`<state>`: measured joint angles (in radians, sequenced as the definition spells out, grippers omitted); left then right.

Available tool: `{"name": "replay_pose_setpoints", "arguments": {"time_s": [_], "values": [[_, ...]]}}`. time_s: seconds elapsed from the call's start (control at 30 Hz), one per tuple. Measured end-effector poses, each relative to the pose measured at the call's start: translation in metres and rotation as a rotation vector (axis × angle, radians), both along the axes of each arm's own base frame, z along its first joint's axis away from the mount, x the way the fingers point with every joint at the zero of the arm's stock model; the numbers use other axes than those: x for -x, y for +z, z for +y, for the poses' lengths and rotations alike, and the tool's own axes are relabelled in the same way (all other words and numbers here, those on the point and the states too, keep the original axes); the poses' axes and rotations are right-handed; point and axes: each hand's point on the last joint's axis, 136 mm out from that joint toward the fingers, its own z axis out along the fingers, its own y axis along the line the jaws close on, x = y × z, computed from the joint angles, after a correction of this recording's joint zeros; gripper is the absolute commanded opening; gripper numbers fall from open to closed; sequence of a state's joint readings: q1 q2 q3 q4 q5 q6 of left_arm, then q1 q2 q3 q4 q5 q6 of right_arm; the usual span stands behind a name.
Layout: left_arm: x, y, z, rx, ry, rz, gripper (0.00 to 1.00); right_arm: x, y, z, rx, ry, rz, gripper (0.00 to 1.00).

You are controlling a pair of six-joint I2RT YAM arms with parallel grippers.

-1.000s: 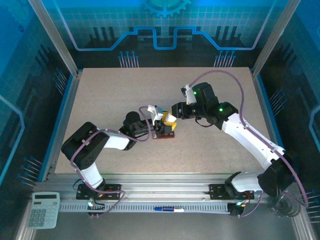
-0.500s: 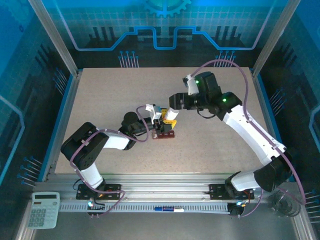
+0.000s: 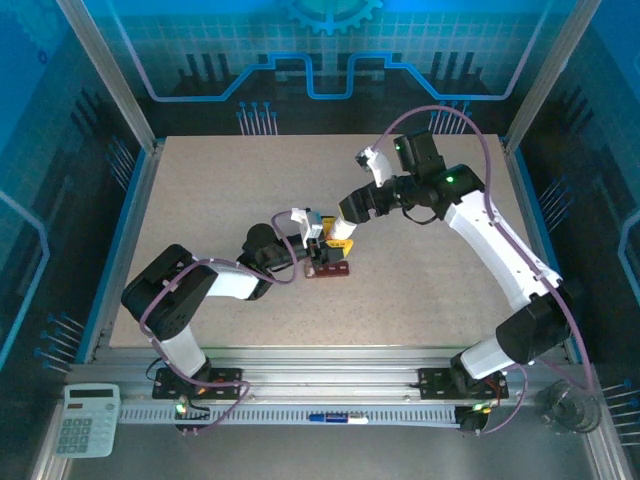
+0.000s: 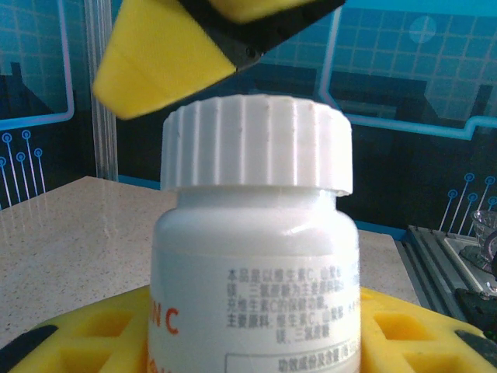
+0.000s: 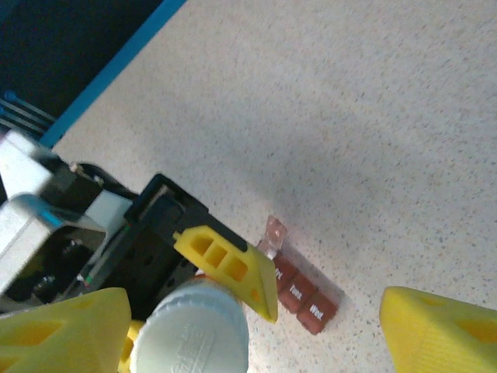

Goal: Sort the pills into containers

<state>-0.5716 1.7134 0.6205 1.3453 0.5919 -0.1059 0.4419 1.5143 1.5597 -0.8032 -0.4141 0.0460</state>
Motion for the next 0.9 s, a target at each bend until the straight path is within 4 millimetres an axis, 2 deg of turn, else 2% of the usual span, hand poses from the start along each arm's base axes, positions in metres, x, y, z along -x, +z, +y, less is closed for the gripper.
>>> {"name": "replay_pose_setpoints", "arguments": {"time_s": [0.63,0.9], "values": [[0.000,0.000,0.000,0.000,0.000,0.000,0.00,0.015,-0.007,0.010,0.002,0.096,0.029,0.74],[0.000,0.000,0.000,-0.001,0.000,0.002,0.00,0.017,-0.011,0.012,0.006,0.104,0.044,0.58]]}}
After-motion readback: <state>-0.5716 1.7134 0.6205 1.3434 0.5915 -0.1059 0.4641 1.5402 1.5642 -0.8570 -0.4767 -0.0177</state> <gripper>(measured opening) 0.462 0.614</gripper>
